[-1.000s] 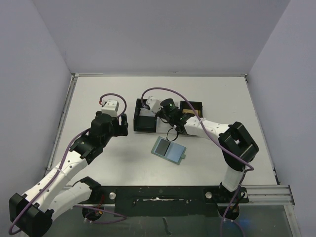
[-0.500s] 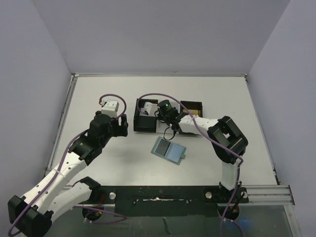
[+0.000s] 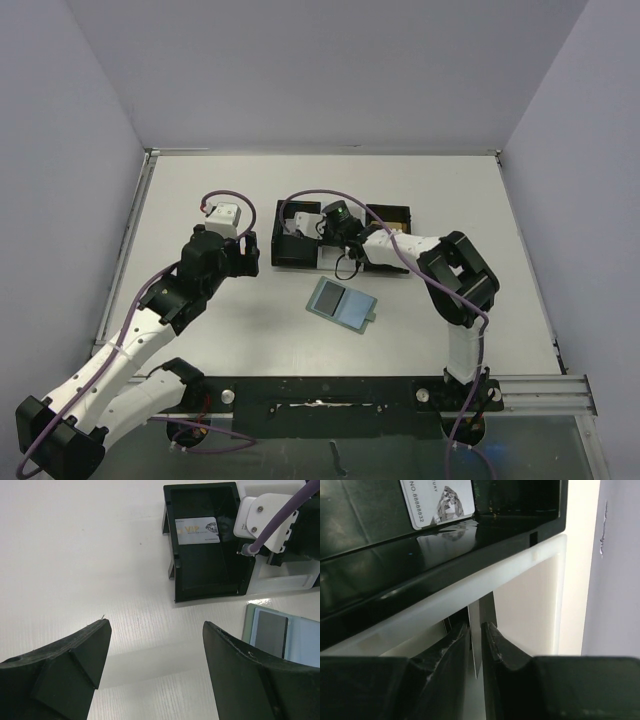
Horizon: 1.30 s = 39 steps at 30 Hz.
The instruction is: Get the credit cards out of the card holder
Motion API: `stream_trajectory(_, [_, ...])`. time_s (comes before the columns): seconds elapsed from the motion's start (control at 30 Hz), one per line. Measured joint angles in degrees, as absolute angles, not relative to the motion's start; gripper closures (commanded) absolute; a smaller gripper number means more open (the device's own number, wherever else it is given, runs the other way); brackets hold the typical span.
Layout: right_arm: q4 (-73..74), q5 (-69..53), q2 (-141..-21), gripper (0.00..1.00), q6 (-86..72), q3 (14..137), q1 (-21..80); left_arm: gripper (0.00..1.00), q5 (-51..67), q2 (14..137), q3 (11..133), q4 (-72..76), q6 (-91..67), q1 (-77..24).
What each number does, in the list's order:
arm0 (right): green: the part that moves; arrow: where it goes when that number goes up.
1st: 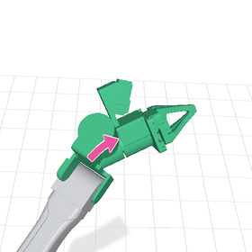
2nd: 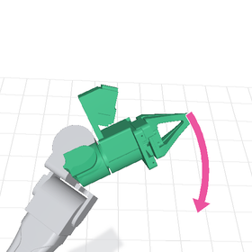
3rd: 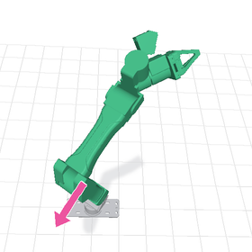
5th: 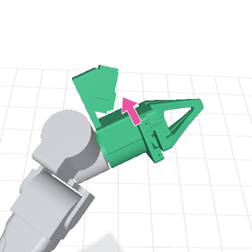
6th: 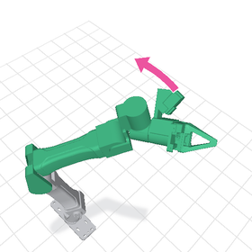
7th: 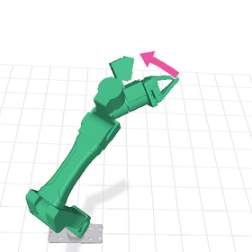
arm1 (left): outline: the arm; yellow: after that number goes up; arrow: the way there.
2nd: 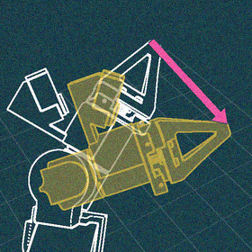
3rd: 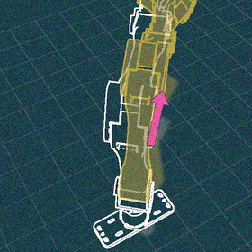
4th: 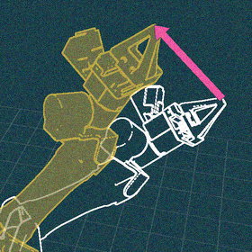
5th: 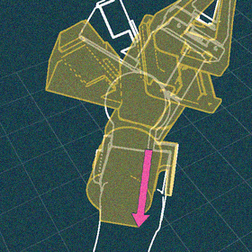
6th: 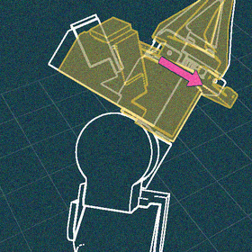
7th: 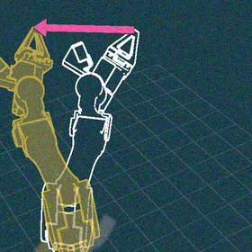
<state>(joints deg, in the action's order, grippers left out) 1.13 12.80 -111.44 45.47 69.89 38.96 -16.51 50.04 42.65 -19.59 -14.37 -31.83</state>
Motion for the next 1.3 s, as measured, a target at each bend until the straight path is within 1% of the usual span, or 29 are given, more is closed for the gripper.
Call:
stream_trajectory(0.2, [1.89, 12.4, -111.72, 0.75, 46.13, 70.11, 38.57, 0.27, -16.49, 50.04, 42.65, -19.59, -14.37, -31.83])
stream_trajectory(0.57, [2.5, 14.09, -114.21, 0.74, 46.3, 71.7, 37.95, 0.27, -16.19, 50.04, 42.65, -19.59, -14.37, -31.83])
stream_trajectory(1.0, [2.85, 13.67, -113.97, 0.62, 45.17, 71.7, 37.78, 0.27, -15.62, 50.04, 42.61, -19.59, -14.37, -31.83])
stream_trajectory(1.3, [3.75, 9.93, -112.68, 0.57, 42.44, 71.64, 36.6, 0.27, -15.07, 50.04, 42.5, -19.59, -14.39, -31.83])
